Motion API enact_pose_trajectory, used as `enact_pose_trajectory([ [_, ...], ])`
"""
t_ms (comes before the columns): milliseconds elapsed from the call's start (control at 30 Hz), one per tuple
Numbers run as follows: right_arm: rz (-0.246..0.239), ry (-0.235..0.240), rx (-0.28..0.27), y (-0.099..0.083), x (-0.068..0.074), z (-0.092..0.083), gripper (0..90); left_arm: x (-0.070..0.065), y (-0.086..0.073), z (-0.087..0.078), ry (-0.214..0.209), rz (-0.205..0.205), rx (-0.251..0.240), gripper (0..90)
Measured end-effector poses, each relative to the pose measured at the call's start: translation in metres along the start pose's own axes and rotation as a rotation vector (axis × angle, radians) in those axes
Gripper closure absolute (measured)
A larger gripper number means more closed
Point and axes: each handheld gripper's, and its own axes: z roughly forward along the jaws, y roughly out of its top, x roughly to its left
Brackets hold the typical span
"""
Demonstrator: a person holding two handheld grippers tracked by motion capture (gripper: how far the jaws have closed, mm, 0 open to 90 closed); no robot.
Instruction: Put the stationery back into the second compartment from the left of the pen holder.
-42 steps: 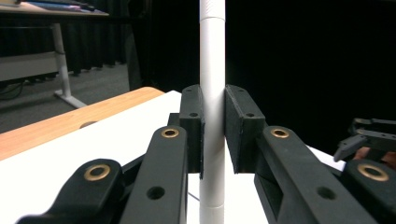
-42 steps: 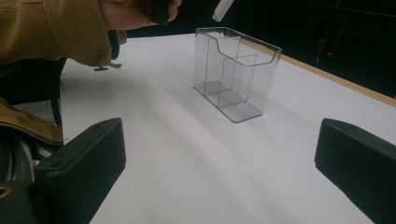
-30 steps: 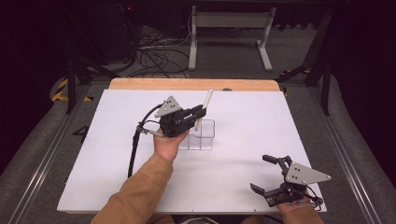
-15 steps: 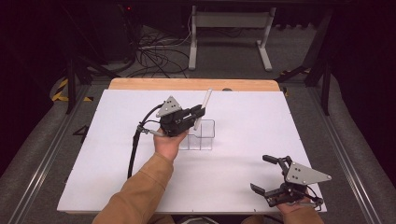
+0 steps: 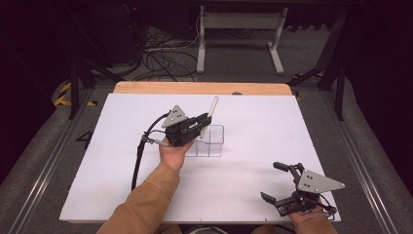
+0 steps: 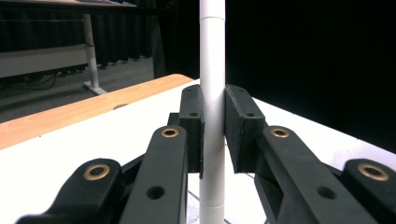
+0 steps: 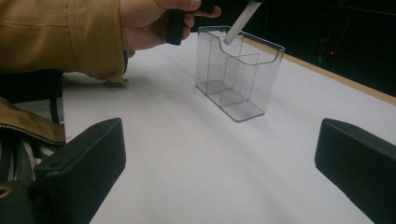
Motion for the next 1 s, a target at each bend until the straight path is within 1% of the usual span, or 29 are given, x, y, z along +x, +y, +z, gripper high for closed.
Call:
enact_pose_trajectory([
  [200,0.001,0.002,-0.001,0.0000,0.0002,0.0002,2.3,-0.0006,-0.0034,0.0005,0.010,0.005,0.016,78.4],
  [267,0.001,0.002,-0.001,0.0001,0.0002,0.0001,2.4,-0.0002,-0.0045,0.0003,0.012,0.005,0.022,78.4],
  [300,0.002,0.004,-0.002,0.0000,0.0003,0.0002,2.3,-0.0005,-0.0054,0.0004,0.014,0.000,0.033,78.4],
  [400,-0.001,0.004,0.001,0.0001,0.0005,0.0004,2.3,-0.0008,-0.0059,0.0003,0.016,-0.004,0.041,78.4],
  [500,0.000,0.005,0.001,0.0001,0.0004,0.0003,2.3,-0.0020,-0.0067,-0.0005,0.024,0.007,0.064,78.3],
  [567,-0.001,0.004,0.001,0.0001,0.0004,0.0003,2.3,-0.0021,-0.0071,-0.0006,0.028,0.014,0.067,78.3],
  [667,0.001,0.007,0.002,0.0000,0.0005,0.0008,2.3,-0.0024,-0.0080,-0.0001,0.033,0.012,0.098,78.3],
  [867,0.004,0.007,-0.002,0.0001,0.0003,0.0005,2.3,-0.0030,-0.0090,0.0006,0.032,0.004,0.115,78.2],
  [933,0.001,0.008,0.001,0.0000,0.0002,0.0007,2.3,-0.0039,-0.0089,0.0009,0.034,0.006,0.120,78.1],
  [967,0.001,0.009,0.001,0.0001,0.0002,0.0007,2.3,-0.0044,-0.0089,0.0012,0.037,0.017,0.125,78.1],
  [1000,0.001,0.009,0.001,0.0001,0.0003,0.0007,2.4,-0.0044,-0.0089,0.0012,0.037,0.017,0.125,78.0],
])
